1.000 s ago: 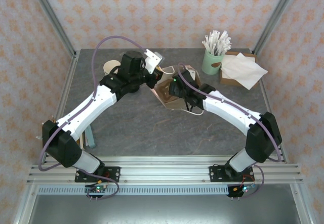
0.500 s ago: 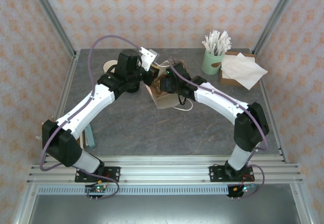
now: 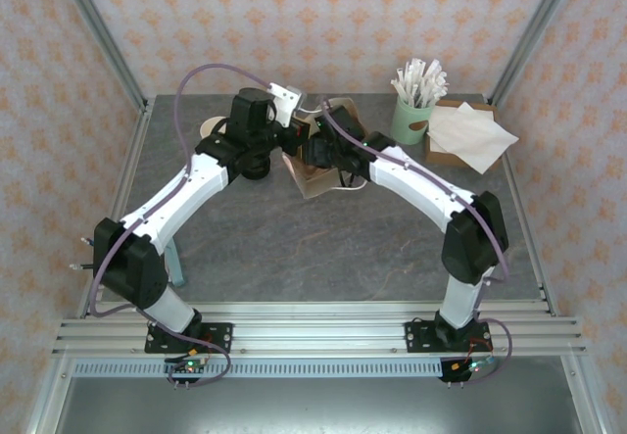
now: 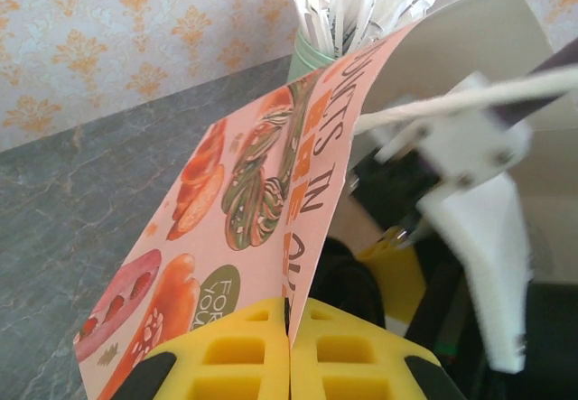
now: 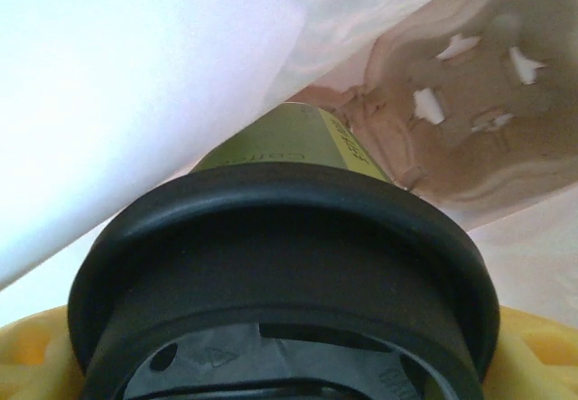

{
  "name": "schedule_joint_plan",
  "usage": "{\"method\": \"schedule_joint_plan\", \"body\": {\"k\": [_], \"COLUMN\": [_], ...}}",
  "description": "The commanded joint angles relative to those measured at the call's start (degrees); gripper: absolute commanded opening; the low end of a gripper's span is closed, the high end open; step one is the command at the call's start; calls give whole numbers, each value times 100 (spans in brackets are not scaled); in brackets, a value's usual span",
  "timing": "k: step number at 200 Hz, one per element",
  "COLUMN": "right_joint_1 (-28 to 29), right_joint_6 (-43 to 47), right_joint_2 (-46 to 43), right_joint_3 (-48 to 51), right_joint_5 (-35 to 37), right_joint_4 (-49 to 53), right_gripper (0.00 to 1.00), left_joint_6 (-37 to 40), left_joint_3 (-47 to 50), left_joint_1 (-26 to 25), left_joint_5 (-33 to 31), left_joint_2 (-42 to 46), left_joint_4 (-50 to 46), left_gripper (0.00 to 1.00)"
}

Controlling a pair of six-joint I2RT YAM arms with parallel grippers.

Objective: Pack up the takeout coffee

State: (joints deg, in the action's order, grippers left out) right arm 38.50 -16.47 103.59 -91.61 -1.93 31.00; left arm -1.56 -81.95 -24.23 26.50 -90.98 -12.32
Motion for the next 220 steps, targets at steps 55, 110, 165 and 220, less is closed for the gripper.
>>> {"method": "schedule_joint_plan", "body": {"k": [55, 110, 165, 220], "right_joint_1": [-9, 0, 0, 120], "right_joint_6": [126, 735, 789, 816], "right_joint_2": [-44, 240, -251, -30], "right_joint_3": [-17, -43, 630, 574], "right_joint_5": [344, 520, 280, -27], "right_joint_4": [-54, -313, 388, 449], "right_gripper": [55, 55, 55, 55], "left_joint_6": [-644, -1058, -824, -1203], "left_joint_3": [-414, -796, -981, -779], "left_joint_1": [23, 85, 153, 173], "left_joint_5": [385, 732, 1060, 1516], "left_joint_2": [-259, -430, -369, -330], "left_joint_4": [278, -39, -519, -199], "left_gripper": [0, 0, 0, 0]}}
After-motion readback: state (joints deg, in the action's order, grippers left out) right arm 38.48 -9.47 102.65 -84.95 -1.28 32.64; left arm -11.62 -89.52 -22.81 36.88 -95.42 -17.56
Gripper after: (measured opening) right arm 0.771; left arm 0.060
